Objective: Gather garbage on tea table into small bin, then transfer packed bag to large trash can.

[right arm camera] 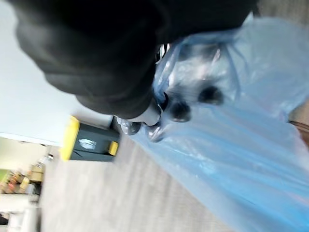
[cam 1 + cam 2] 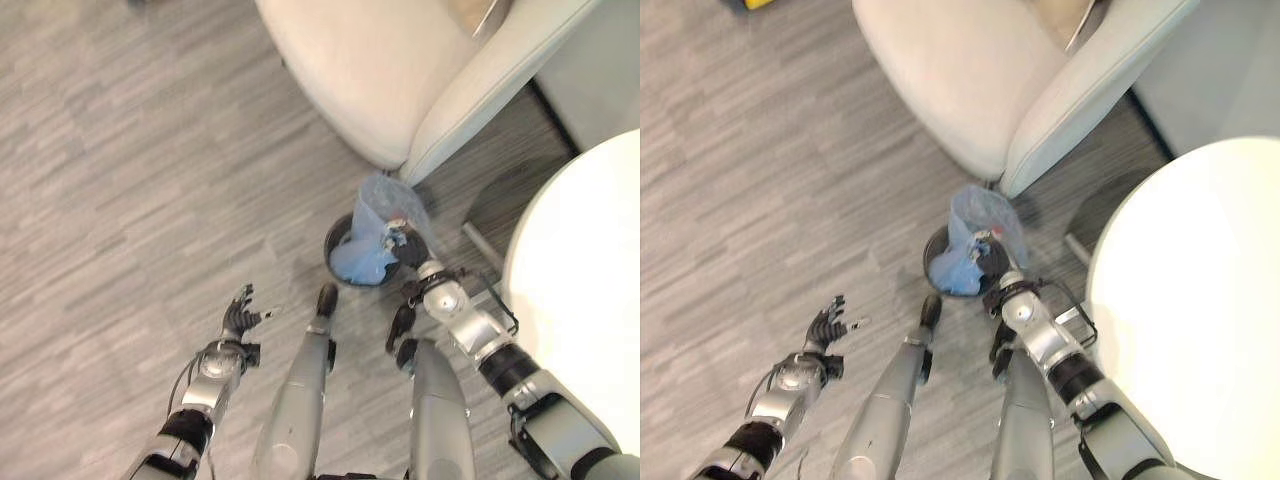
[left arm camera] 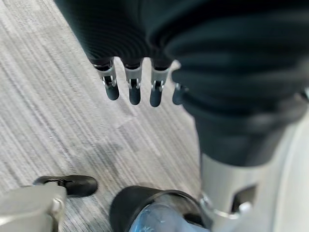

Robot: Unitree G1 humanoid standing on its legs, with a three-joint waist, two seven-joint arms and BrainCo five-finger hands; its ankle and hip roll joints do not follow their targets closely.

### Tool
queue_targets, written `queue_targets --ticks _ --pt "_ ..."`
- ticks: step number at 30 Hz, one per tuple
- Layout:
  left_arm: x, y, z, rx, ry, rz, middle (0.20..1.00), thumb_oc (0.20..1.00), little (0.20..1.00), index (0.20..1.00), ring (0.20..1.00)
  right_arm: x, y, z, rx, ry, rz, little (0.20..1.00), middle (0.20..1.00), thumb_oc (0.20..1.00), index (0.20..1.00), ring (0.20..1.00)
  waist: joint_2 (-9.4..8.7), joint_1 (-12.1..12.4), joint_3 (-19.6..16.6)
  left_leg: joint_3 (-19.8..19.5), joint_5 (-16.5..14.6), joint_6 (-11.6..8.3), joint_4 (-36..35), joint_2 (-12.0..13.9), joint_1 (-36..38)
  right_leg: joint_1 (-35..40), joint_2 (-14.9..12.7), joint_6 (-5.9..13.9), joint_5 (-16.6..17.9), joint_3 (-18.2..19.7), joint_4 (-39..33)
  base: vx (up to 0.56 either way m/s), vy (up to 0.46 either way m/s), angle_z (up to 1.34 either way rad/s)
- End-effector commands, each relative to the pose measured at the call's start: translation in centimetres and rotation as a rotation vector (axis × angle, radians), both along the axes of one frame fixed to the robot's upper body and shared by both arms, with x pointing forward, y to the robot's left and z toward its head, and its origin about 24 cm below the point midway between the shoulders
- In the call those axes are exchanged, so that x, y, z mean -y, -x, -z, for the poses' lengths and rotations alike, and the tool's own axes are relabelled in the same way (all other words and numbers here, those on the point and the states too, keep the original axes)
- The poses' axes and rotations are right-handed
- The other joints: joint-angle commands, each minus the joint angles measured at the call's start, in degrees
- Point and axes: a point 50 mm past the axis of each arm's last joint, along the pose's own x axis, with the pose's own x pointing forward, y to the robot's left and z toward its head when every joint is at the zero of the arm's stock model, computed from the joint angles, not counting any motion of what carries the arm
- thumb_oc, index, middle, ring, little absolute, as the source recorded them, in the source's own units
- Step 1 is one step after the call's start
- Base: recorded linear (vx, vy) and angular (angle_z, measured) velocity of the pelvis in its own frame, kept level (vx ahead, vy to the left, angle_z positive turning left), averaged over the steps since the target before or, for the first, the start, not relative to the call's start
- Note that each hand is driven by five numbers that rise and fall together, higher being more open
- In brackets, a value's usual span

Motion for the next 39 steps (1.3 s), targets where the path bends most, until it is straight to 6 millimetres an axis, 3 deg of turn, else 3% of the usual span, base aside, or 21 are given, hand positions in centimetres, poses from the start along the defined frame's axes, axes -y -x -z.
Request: queue_targets --ticks 1,9,13,14,17,19,21,22,25,27,28,29,30,33,35,36,39 --pt "-0.7 1.0 0.3 -0.013 -0.051 0.027 1.0 1.0 1.0 1.0 1.0 -1.1 -0.1 -3.2 0.111 -0.174 -0.106 0.2 0.2 0.2 0.2 0.2 -0.23 -0.4 -0.1 4.4 -4.7 1.27 -3.9 -2.1 7.4 6.9 0.7 3.62 2.8 1.7 -11.5 0.09 0.001 -0.08" --pt "-1.7 3.9 1.6 -0.076 -0.029 0.004 1.0 1.0 1.0 1.0 1.0 -0.6 1.9 -3.4 0.093 -0.327 -0.157 0.2 0.2 0.2 0.2 0.2 -2.2 -1.7 -4.7 6.9 -5.2 1.43 -9.8 -0.6 19.2 17.9 2.4 5.27 5.2 3.2 -19.1 0.06 0.041 -0.22" --pt "-1.7 4.3 1.6 -0.08 -0.037 0.025 1.0 1.0 1.0 1.0 1.0 -0.4 2.4 -4.2 0.123 -0.383 -0.172 0.2 0.2 0.2 0.2 0.2 -2.23 -2.3 -4.8 7.3 -4.6 1.98 -10.9 0.2 21.8 18.1 4.2 6.61 6.3 6.7 -16.5 -0.08 0.033 -0.16" --pt "-1.7 4.1 1.4 -0.073 -0.044 0.039 1.0 1.0 1.0 1.0 1.0 -0.2 2.6 -4.2 0.131 -0.391 -0.167 0.2 0.2 0.2 0.2 0.2 -1.96 -2.6 -4.4 6.9 -4.1 2.06 -10.5 0.5 21.5 18.0 5.7 6.52 4.5 9.1 -13.6 -0.13 -0.009 -0.04" --pt "-2.1 3.8 1.0 -0.064 -0.064 0.043 1.0 1.0 1.0 1.0 1.0 0.4 2.8 -4.5 0.157 -0.371 -0.151 0.2 0.2 0.2 0.2 0.2 -1.19 -2.0 -5.7 5.8 -1.5 1.91 -11.2 1.5 20.0 21.3 9.0 4.69 -0.6 12.5 -7.1 -0.23 -0.063 0.22" --pt "-2.3 3.8 0.9 -0.065 -0.065 0.037 1.0 1.0 1.0 1.0 1.0 1.0 2.8 -4.6 0.17 -0.351 -0.133 0.2 0.2 0.2 0.2 0.2 -0.9 -1.0 -7.3 4.7 0.6 1.47 -12.4 2.0 18.9 22.5 10.8 4.34 -1.6 14.4 -4.3 -0.17 -0.144 0.48" --pt "-2.4 3.8 0.8 -0.06 -0.066 0.033 1.0 1.0 1.0 1.0 1.0 1.1 2.8 -4.5 0.169 -0.346 -0.123 0.2 0.2 0.2 0.2 0.2 -1.13 -0.3 -7.9 4.7 1.1 1.24 -12.6 1.9 18.2 24.7 11.0 4.12 -2.5 14.9 -6.1 -0.11 -0.122 0.27" --pt "-2.3 3.9 0.7 -0.053 -0.063 0.038 1.0 1.0 1.0 1.0 1.0 1.1 2.7 -4.7 0.175 -0.337 -0.123 0.2 0.2 0.2 0.2 0.2 -1.57 0.7 -8.3 4.3 2.0 0.61 -12.8 1.7 17.2 27.0 11.1 3.04 -4.3 14.6 -9.2 -0.13 -0.148 0.07" --pt "-1.4 3.6 0.7 -0.029 0.012 0.012 1.0 1.0 1.0 1.0 1.0 1.1 2.1 -5.1 0.186 -0.344 -0.109 0.2 0.2 0.2 0.2 0.2 -0.88 2.8 -8.6 3.6 8.8 -3.62 -15.0 2.2 12.1 30.1 15.2 0.08 -6.2 15.0 -20.5 -0.31 -0.218 0.05" --pt "-1.2 3.4 0.6 -0.02 0.011 0.021 1.0 1.0 1.0 1.0 1.0 1.5 1.9 -5.1 0.186 -0.326 -0.096 0.2 0.2 0.2 0.2 0.2 -0.18 2.7 -8.3 3.8 10.0 -4.62 -16.5 2.6 11.6 30.5 15.9 -0.26 -5.9 14.0 -22.2 -0.32 -0.137 0.33" --pt "-0.7 2.9 0.0 0.007 0.0 0.061 1.0 1.0 1.0 1.0 1.0 2.0 1.8 -5.1 0.184 -0.321 -0.087 0.2 0.2 0.2 0.2 0.2 -0.14 1.9 -7.2 7.2 8.8 -4.36 -15.1 3.0 10.3 29.7 15.6 -0.43 -4.5 12.6 -23.3 -0.32 -0.101 0.69" --pt "-0.7 2.9 0.0 0.007 0.0 0.061 1.0 1.0 1.0 1.0 1.0 2.0 1.8 -5.1 0.185 -0.321 -0.087 0.2 0.2 0.2 0.2 0.2 -0.13 1.8 -7.2 7.2 8.6 -4.35 -14.8 2.9 10.1 29.8 15.6 -0.42 -4.6 12.5 -23.4 -0.41 -0.073 0.9" --pt "-0.4 2.4 -0.6 0.034 -0.018 0.097 1.0 1.0 1.0 1.0 1.0 2.6 1.8 -5.0 0.176 -0.308 -0.067 0.2 0.2 0.2 0.2 0.2 -1.2 0.2 -7.0 11.6 5.5 -2.77 -11.4 3.9 11.0 29.3 13.6 -0.05 -3.1 9.8 -24.6 -0.27 -0.034 1.13" --pt "0.0 1.7 -1.7 0.082 -0.03 0.134 1.0 1.0 1.0 1.0 1.0 2.5 2.0 -4.8 0.161 -0.316 -0.089 0.2 0.2 0.2 0.2 0.2 -2.8 -0.9 -7.3 10.7 0.2 -2.0 -5.5 3.4 12.7 28.7 11.5 0.2 -0.7 7.7 -26.5 -0.22 -0.026 0.99" --pt "0.7 0.8 -3.2 0.157 -0.012 0.16 1.0 1.0 1.0 1.0 1.0 2.8 2.2 -4.7 0.147 -0.336 -0.1 0.2 0.2 0.2 0.2 0.2 -4.09 -2.2 -7.6 10.9 -4.4 -1.92 -0.8 5.1 14.9 28.2 9.6 0.35 0.1 5.2 -27.6 -0.13 0.005 0.7" --pt "1.0 0.6 -3.5 0.172 -0.002 0.17 1.0 1.0 1.0 1.0 1.0 2.9 2.2 -4.6 0.141 -0.336 -0.097 0.2 0.2 0.2 0.2 0.2 -4.0 -2.4 -8.0 10.8 -5.2 -2.1 -1.5 6.1 16.5 28.3 9.3 0.36 0.1 4.5 -27.8 -0.02 0.045 0.86" --pt "1.9 0.3 -4.6 0.222 -0.003 0.234 1.0 1.0 1.0 1.0 1.0 2.9 2.3 -4.8 0.138 -0.349 -0.118 0.2 0.2 0.2 0.2 0.2 -3.24 -2.6 -9.0 9.3 -4.2 -2.5 -8.3 6.0 20.2 28.5 9.3 0.93 1.0 3.1 -28.0 0.04 0.085 0.58"
